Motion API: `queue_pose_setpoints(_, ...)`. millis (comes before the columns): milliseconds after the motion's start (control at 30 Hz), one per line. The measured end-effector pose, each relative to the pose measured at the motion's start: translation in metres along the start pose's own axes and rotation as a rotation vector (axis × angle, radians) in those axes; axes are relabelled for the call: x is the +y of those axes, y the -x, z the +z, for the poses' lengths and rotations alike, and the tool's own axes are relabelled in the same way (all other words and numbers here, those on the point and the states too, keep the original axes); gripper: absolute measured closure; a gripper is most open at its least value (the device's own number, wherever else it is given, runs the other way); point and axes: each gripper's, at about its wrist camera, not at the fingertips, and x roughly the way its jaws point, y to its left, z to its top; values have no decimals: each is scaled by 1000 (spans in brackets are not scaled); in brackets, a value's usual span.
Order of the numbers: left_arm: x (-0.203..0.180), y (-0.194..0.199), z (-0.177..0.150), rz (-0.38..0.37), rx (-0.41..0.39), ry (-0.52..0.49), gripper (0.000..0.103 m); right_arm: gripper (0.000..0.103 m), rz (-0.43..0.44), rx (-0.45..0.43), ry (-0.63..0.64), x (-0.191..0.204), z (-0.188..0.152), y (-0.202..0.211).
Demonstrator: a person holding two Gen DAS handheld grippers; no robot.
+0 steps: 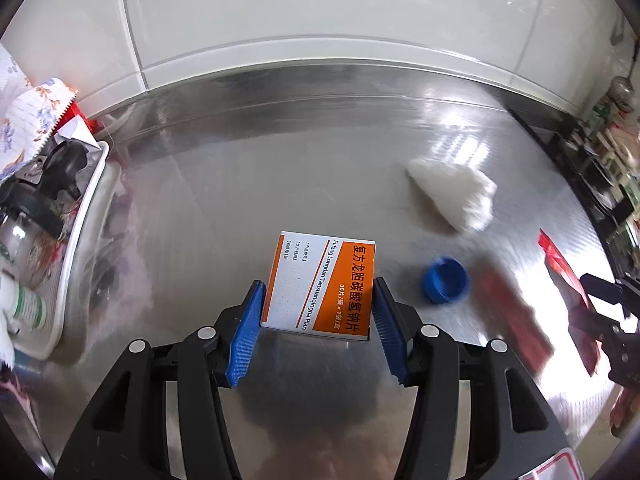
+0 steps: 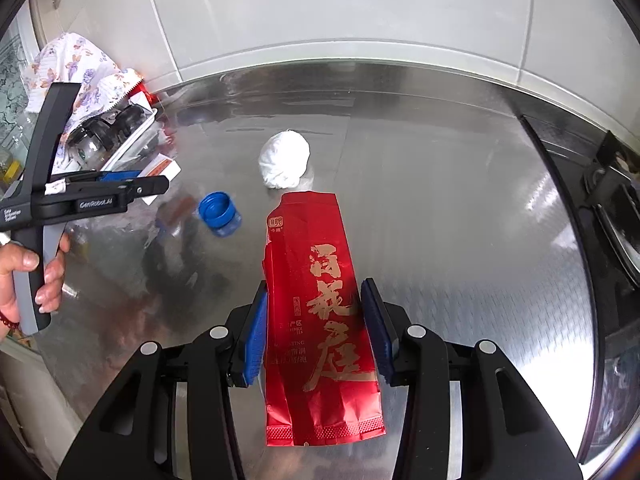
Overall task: Collect trash
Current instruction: 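Carry the box and red bag over the yellow bin and open both tools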
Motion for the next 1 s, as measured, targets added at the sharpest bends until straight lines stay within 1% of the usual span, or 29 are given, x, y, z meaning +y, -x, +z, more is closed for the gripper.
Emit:
queue_pose_setpoints(200,-18,31,-32,1,-8,-13,50,57,16,-17,10,7,-25,27)
queue_pose_setpoints(333,-34,52,-56,12,-13,2,50,57,40,-30,24,10,-48,51)
queue_pose_setpoints(467,-56,80,-86,35,-35,7,50,57,76,-48,51,10,-78,80)
queue_pose_setpoints(633,-86,121,-132,71,-52,20,50,57,118,-69,85,10,-117,118)
queue_pose_setpoints(767,-117,152,-175,90,-53,29,50,57,147,-82,99,7,-151,149)
queue_pose_setpoints(867,-136,168,-205,94,-49,32,50,57,159,-81,116,4,-176,168)
queue_pose_setpoints(1000,-157,178,-243,87,-16,36,50,57,174,-60,123,1,-211,185)
